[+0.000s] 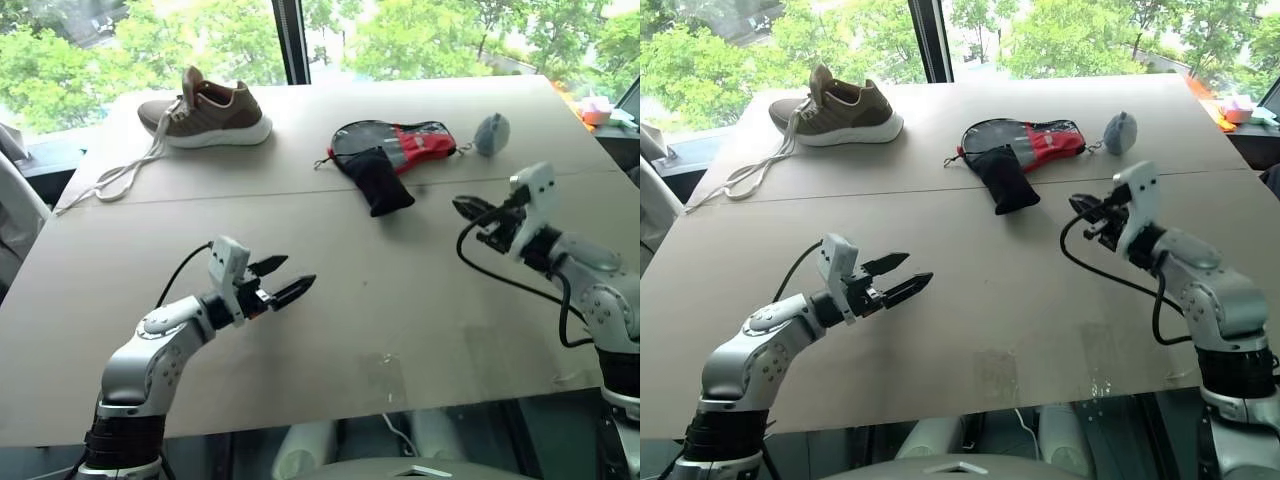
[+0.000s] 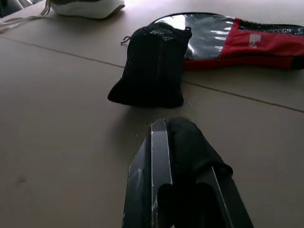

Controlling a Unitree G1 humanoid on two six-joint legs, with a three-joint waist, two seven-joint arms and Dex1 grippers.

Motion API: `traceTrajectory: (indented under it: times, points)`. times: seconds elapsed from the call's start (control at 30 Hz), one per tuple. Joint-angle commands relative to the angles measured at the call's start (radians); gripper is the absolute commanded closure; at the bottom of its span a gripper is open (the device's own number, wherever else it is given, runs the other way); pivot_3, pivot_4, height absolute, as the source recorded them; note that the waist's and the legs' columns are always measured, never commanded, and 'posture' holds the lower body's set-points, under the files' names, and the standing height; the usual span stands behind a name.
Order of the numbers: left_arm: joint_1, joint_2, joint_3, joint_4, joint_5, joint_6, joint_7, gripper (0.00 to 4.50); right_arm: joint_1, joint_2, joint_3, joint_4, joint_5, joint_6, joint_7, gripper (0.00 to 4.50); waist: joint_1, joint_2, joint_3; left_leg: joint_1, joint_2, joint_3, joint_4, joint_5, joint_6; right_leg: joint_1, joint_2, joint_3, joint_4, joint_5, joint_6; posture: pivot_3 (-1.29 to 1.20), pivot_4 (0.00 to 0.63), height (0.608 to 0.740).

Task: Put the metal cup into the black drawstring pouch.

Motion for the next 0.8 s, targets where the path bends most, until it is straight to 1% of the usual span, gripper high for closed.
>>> traceTrajectory:
  times: [0.03,0.1,0.2,0.33,0.47,0.57,0.6,0.63,0.67,0.7,0.73,0.8]
  points:
    - [0.023,0.008,-0.005,0.001,0.043,-0.09,-0.018,0.04,0.093,-0.048,-0.032,0.018,-0.107,-0.18,0.08,4.5,-0.001,0.0,0.0,0.0,0.0,0.0,0.0,0.0,0.0,0.0,0.0,0.0,0.0,0.0,0.0,0.0,0.15,0.74]
    - [0.016,-0.002,-0.003,0.009,0.041,-0.102,-0.019,0.04,0.127,-0.066,-0.021,0.05,-0.154,-0.229,0.101,4.5,-0.001,0.0,0.0,0.001,0.0,0.0,0.0,0.0,0.0,0.001,0.0,0.0,0.0,0.0,0.0,0.0,0.15,0.74]
    - [-0.003,-0.014,-0.014,0.026,0.059,-0.131,-0.012,0.04,0.095,-0.034,-0.027,0.073,-0.16,-0.224,0.077,4.5,-0.011,0.0,0.0,0.004,0.001,0.0,0.0,0.0,0.0,0.003,0.0,0.0,0.001,0.001,-0.001,0.0,0.15,0.74]
    - [-0.063,-0.057,0.008,0.05,0.013,-0.129,-0.005,0.04,-0.071,0.043,0.04,0.077,-0.154,-0.095,0.03,4.5,-0.02,0.0,0.0,0.006,0.001,0.001,-0.001,0.0,0.0,0.004,0.001,0.0,0.001,0.001,-0.002,0.0,0.15,0.74]
    - [-0.114,-0.08,0.031,0.084,-0.003,-0.128,0.019,0.04,-0.236,0.119,0.128,0.156,-0.227,-0.064,-0.006,4.5,-0.018,0.0,0.0,0.004,0.001,-0.001,-0.002,0.0,0.0,0.003,0.001,-0.001,-0.001,0.001,-0.002,0.0,0.15,0.74]
    - [-0.137,-0.096,0.039,0.092,-0.014,-0.122,0.029,0.0,-0.359,0.185,0.189,0.255,-0.316,-0.069,-0.064,3.64,-0.018,0.0,0.0,0.003,0.001,0.0,-0.003,0.0,-0.001,0.002,0.001,-0.001,-0.002,0.001,-0.002,0.0,0.15,0.74]
    - [-0.142,-0.1,0.04,0.092,-0.016,-0.119,0.032,0.0,-0.392,0.208,0.213,0.289,-0.353,-0.088,-0.085,3.12,-0.017,0.0,0.0,0.003,0.001,0.0,-0.003,0.0,-0.001,0.002,0.001,-0.001,-0.003,0.001,-0.002,0.0,0.15,0.74]
    - [-0.144,-0.102,0.039,0.092,-0.017,-0.118,0.033,0.0,-0.424,0.238,0.245,0.323,-0.386,-0.101,-0.104,3.3,-0.017,-0.001,0.0,0.003,0.001,-0.001,-0.003,0.0,-0.001,0.002,0.001,-0.002,-0.003,0.001,-0.002,0.0,0.15,0.74]
    - [-0.145,-0.104,0.038,0.092,-0.018,-0.117,0.034,0.0,-0.445,0.264,0.267,0.349,-0.409,-0.11,-0.117,3.39,-0.018,-0.001,0.0,0.003,0.001,-0.001,-0.003,0.0,-0.001,0.001,0.001,-0.002,-0.004,0.001,-0.002,0.0,0.15,0.74]
    - [-0.146,-0.105,0.037,0.092,-0.018,-0.117,0.035,0.0,-0.458,0.283,0.278,0.367,-0.425,-0.116,-0.122,3.61,-0.018,-0.001,0.0,0.003,0.001,-0.001,-0.003,0.0,-0.001,0.001,0.001,-0.002,-0.004,0.001,-0.002,0.0,0.15,0.74]
    - [-0.145,-0.107,0.036,0.091,-0.018,-0.117,0.037,0.0,-0.474,0.312,0.295,0.39,-0.441,-0.123,-0.129,4.06,-0.018,-0.001,0.0,0.003,0.001,-0.001,-0.003,0.0,-0.001,0.0,0.001,-0.002,-0.004,0.001,-0.002,0.0,0.15,0.74]
    - [-0.142,-0.109,0.034,0.088,-0.019,-0.117,0.04,0.0,-0.496,0.35,0.319,0.422,-0.47,-0.135,-0.133,4.06,-0.019,-0.001,0.0,0.002,0.001,-0.001,-0.003,0.0,-0.001,0.0,0.001,-0.002,-0.004,0.001,-0.002,0.0,0.15,0.74]
